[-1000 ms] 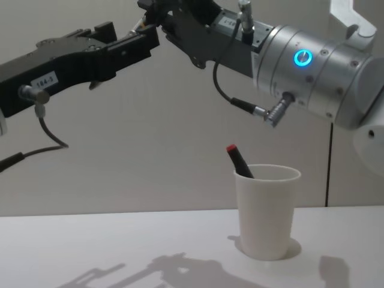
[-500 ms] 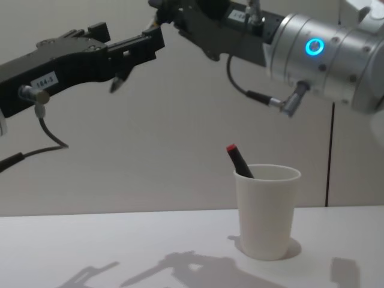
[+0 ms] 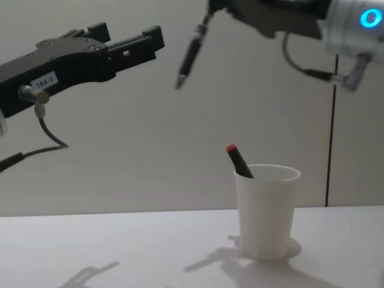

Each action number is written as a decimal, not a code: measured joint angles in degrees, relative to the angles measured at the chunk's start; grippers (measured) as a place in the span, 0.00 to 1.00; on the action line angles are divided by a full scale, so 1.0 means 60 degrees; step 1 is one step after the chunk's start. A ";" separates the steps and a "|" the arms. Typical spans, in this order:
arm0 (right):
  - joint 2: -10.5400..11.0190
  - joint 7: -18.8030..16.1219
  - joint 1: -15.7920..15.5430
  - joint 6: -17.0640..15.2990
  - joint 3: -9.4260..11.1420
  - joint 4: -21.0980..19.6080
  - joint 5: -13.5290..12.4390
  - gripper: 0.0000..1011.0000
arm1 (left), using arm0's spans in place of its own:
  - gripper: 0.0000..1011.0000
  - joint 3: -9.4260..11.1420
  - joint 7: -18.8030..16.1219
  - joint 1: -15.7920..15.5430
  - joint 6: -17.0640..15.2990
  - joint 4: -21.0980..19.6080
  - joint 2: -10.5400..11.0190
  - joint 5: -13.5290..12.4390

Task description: Place the pen into the pen holder.

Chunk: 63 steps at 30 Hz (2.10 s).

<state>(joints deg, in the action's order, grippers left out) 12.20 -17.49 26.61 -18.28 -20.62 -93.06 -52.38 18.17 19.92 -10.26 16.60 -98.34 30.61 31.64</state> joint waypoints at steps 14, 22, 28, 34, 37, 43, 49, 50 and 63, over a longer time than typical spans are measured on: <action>0.1380 0.1185 -0.0600 -0.0141 0.0655 -0.1537 0.0800 0.13 | 0.99 0.0001 0.0000 0.0000 0.0001 0.0000 0.0000 0.0001; 0.2219 0.1799 -0.0935 -0.0388 0.0996 -0.2256 0.1426 0.13 | 0.99 0.0000 0.0001 0.0000 0.0001 0.0000 -0.0001 0.0002; 0.2726 0.2178 -0.1122 -0.0603 0.1183 -0.2629 0.1877 0.13 | 0.99 0.0001 0.0001 0.0000 0.0001 0.0000 0.0000 0.0002; 0.2792 0.2301 -0.1107 -0.0702 0.1185 -0.2675 0.2226 0.13 | 0.99 0.0000 0.0001 0.0000 0.0001 0.0000 0.0000 0.0002; 0.2665 0.2247 -0.1013 -0.0683 0.1107 -0.2516 0.2346 0.13 | 0.99 0.0000 0.0001 0.0000 0.0001 0.0000 0.0000 0.0002; 0.2250 0.1953 -0.0740 -0.0508 0.0890 -0.2021 0.2494 0.13 | 0.99 0.0000 0.0002 0.0000 0.0002 0.0000 0.0000 0.0002; 0.1429 0.1353 -0.0163 -0.0119 0.0482 -0.0843 0.2651 0.13 | 0.99 0.0001 0.0002 0.0000 0.0002 0.0000 -0.0001 0.0002; 0.1364 0.1290 -0.0117 -0.0068 0.0453 -0.0737 0.2669 0.13 | 0.99 0.0000 0.0002 0.0000 0.0002 0.0000 0.0000 0.0001; 0.0235 0.0654 0.0705 0.0450 -0.0126 0.1335 0.3011 0.13 | 0.99 0.0000 0.0002 0.0000 0.0002 0.0000 0.0000 0.0002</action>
<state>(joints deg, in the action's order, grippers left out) 13.61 -13.57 30.84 -15.58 -21.38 -85.05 -34.31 18.17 19.93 -10.26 16.61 -98.33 30.61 31.65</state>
